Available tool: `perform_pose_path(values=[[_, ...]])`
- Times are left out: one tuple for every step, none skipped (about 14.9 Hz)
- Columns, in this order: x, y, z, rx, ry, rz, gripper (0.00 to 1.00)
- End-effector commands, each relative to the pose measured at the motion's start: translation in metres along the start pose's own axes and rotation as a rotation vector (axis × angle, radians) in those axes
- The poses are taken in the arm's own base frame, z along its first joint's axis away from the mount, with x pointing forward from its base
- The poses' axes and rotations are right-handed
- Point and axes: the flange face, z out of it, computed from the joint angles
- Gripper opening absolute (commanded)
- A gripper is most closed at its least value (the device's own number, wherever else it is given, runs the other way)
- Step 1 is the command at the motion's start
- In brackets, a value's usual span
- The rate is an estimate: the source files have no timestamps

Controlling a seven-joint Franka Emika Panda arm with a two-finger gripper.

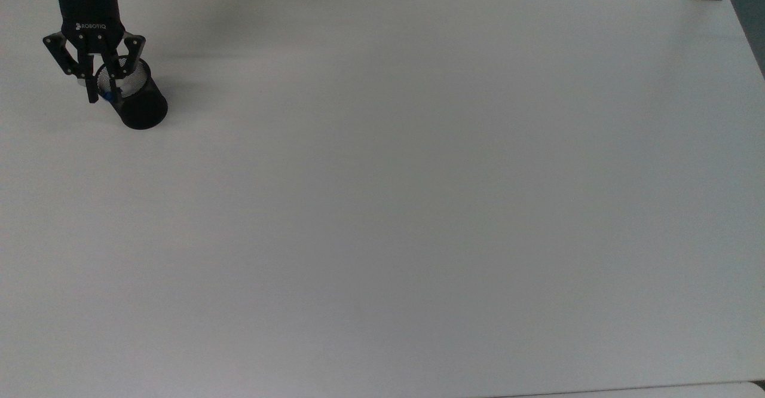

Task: Insert the marker
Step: 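Lower the marker into the cup and open the gripper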

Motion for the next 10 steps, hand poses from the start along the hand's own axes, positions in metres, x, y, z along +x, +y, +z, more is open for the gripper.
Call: perform_pose_path(values=[[0.002,-0.003,-0.011,0.024,0.021,0.032,0.90],[0.004,-0.003,-0.013,0.022,0.025,0.054,0.92],[0.011,-0.002,-0.019,0.016,0.040,0.066,0.96],[0.017,-0.004,-0.023,0.015,0.051,0.082,1.00],[0.026,-0.007,-0.028,0.018,0.065,0.105,1.00],[0.041,-0.010,-0.038,0.021,0.091,0.141,1.00],[0.048,-0.013,-0.041,0.036,0.098,0.182,1.00],[0.059,-0.015,-0.048,0.052,0.112,0.206,1.00],[0.067,-0.017,-0.053,0.071,0.119,0.229,1.00],[0.074,-0.018,-0.059,0.082,0.127,0.246,1.00]])
